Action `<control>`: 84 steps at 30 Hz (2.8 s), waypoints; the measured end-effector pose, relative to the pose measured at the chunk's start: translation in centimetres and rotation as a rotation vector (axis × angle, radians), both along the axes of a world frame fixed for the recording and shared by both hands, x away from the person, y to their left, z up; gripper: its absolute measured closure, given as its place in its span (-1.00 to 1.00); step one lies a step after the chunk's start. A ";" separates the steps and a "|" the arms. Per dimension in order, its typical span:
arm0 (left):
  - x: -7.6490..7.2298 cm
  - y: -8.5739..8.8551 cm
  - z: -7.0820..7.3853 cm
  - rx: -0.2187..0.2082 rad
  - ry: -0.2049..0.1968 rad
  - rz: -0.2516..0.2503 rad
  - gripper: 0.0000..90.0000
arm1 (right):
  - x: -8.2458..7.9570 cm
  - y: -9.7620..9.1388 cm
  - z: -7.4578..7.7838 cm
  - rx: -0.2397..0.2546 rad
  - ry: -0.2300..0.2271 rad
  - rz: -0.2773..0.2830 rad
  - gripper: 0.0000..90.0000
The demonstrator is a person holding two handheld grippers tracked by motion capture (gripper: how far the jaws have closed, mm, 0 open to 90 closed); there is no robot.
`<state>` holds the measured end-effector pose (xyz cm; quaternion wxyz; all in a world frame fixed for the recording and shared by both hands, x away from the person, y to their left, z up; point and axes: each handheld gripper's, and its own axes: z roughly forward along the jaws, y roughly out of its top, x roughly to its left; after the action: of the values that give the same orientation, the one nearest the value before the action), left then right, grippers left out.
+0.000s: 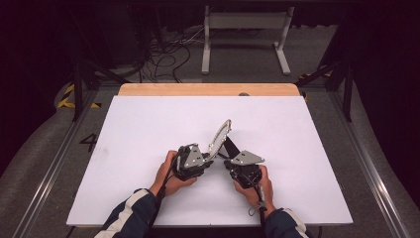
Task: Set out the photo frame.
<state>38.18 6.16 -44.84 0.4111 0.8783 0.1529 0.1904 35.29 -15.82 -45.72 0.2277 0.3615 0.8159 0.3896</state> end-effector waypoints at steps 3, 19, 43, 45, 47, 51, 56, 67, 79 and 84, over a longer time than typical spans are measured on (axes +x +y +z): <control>0.0 -0.1 0.0 0.000 0.002 -0.001 0.55 | 0.1 -0.2 0.0 0.004 0.007 0.005 1.00; -0.1 0.1 0.1 -0.030 0.021 -0.035 0.62 | 0.9 -1.3 -0.1 -0.007 0.019 -0.022 0.98; -2.9 7.7 2.0 -0.083 0.000 0.044 0.40 | 1.9 -2.9 0.3 0.002 0.005 -0.067 0.96; -3.4 8.5 1.8 -0.070 0.001 0.052 0.33 | 2.1 -3.2 0.4 0.008 0.008 -0.065 0.97; -3.8 9.3 1.6 -0.070 0.007 0.073 0.26 | 2.2 -3.3 0.4 0.011 0.009 -0.066 0.97; -5.1 11.5 0.7 -0.061 0.007 0.121 0.19 | 2.1 -3.2 0.4 0.022 0.005 -0.061 0.98; -6.6 13.7 -0.2 -0.014 -0.002 0.186 -0.07 | 1.0 -2.7 1.1 0.070 -0.035 -0.010 0.93; -7.2 15.2 0.1 -0.056 0.004 0.270 -0.49 | 0.1 0.3 1.0 0.111 -0.010 -0.023 0.24; -7.1 14.6 -0.5 -0.025 0.024 0.255 -0.53 | -0.1 1.1 0.7 0.125 0.004 -0.035 0.09; -6.9 14.5 -0.7 -0.019 0.037 0.252 -0.55 | -0.1 1.6 1.2 0.148 -0.021 -0.039 0.00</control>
<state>31.24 20.64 -45.56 0.3893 0.8515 0.2716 0.2227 35.22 -14.21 -44.53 0.2165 0.3888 0.7752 0.4483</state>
